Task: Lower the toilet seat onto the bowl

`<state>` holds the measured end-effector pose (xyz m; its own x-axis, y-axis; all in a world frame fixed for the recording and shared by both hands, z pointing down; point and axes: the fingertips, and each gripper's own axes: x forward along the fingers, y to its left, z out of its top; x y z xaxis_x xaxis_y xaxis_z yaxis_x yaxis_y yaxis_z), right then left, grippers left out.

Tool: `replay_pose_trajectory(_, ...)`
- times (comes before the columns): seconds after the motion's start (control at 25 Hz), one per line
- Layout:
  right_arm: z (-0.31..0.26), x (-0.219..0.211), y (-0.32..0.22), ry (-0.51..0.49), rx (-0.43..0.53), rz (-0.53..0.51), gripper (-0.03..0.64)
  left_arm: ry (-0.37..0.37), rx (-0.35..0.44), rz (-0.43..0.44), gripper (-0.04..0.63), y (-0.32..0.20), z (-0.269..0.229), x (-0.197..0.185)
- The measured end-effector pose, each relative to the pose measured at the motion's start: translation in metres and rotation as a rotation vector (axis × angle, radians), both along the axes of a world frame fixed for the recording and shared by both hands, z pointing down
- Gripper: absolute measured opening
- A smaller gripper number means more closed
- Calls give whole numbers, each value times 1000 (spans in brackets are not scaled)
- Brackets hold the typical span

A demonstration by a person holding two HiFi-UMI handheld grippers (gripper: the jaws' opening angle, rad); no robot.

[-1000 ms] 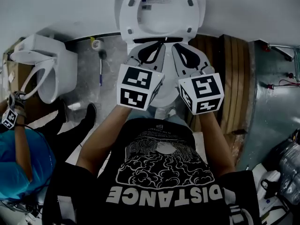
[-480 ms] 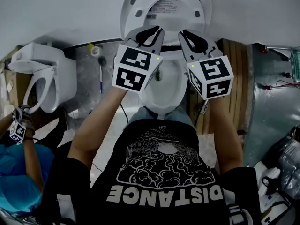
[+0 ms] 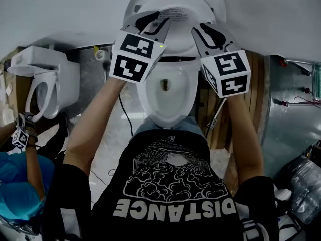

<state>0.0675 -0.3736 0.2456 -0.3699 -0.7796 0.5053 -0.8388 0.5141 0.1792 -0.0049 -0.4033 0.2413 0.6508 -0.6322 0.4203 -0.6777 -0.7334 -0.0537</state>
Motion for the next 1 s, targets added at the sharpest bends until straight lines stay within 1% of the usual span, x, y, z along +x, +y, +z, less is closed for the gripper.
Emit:
replay_pose_trajectory(0.2, 1, 16, -31, 46, 2, -51, 90, -56, 20, -33, 129, -33, 1, 7)
replay_pose_trajectory(0.36, -2, 26, -52, 122, 29, -95, 114, -114, 43, -40, 154, -53, 1, 8)
replay_pose_trajectory(0.44, -4, 28, -61, 167, 48, -122, 118, -151, 49, -29, 175, -62, 2, 7)
replay_pose_trajectory(0.56, -3, 30, -73, 203, 49, -162, 135, -198, 19, 13, 201, -69, 7, 10)
replay_pose_trajectory(0.64, 0, 31, -78, 226, 33, -189, 163, -231, -1, 39, 216, -71, 11, 12)
replay_pose_trajectory(0.72, 5, 31, -81, 245, 8, -226, 173, -253, -15, 52, 222, -73, 14, 13)
replay_pose_trajectory(0.84, 13, 30, -85, 258, -39, -272, 187, -262, -46, 64, 229, -74, 20, 15)
replay_pose_trajectory(1.0, 22, 27, -90, 263, -89, -307, 204, -281, -59, 77, 229, -77, 21, 16)
